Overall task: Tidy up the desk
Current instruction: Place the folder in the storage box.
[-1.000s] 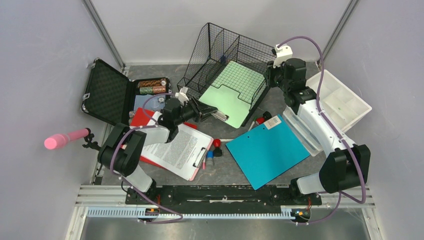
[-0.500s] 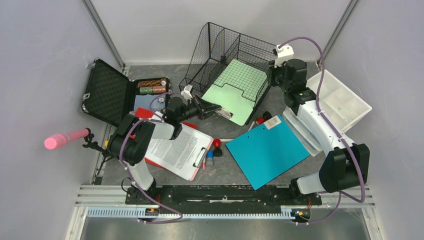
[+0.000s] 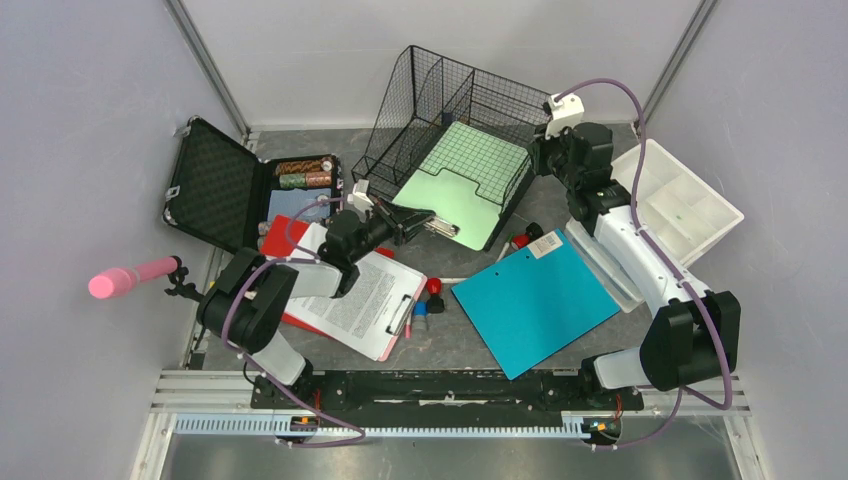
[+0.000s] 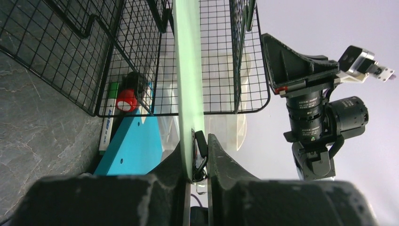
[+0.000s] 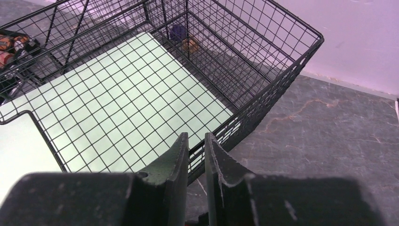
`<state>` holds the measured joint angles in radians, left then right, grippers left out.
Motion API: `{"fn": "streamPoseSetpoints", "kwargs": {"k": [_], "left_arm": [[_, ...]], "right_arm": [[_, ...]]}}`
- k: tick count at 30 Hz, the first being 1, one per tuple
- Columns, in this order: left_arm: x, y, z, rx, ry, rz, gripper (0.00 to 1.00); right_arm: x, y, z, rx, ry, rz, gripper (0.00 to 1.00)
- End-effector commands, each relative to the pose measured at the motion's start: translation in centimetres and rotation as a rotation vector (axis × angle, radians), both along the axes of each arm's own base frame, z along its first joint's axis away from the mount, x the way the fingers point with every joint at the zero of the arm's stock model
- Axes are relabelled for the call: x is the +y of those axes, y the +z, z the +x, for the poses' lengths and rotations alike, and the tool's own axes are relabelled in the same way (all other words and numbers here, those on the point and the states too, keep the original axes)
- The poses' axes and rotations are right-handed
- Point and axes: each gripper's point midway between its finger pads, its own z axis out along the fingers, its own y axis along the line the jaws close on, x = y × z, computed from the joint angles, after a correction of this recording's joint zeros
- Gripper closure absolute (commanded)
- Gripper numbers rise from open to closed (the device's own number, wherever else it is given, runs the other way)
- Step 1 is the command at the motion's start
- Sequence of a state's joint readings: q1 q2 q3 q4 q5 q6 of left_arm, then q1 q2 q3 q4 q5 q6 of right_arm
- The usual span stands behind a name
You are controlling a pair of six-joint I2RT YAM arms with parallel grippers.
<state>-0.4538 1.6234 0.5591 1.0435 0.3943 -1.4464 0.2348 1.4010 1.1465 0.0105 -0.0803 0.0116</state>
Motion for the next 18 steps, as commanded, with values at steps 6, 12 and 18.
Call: {"fn": "streamPoseSetpoints", "kwargs": {"k": [6,12,18], "left_arm": [[0.6,1.6,3.0,-0.047,0.127,-0.041,0.98],[-0.7,-0.8,4.6,-0.040,0.101,0.000,0.98],[-1.7,-0.4,5.9,-0.054,0.084,-0.018,0.98]], "right_arm": [[3.7,-7.3,-3.8,0.253,0.166,0.012,0.90],[3.7,-7.6,-4.1,0.256,0.171,0.012,0.91],[3.8,-8.2,-4.3,0.265,0.179,0.015,0.93]]}}
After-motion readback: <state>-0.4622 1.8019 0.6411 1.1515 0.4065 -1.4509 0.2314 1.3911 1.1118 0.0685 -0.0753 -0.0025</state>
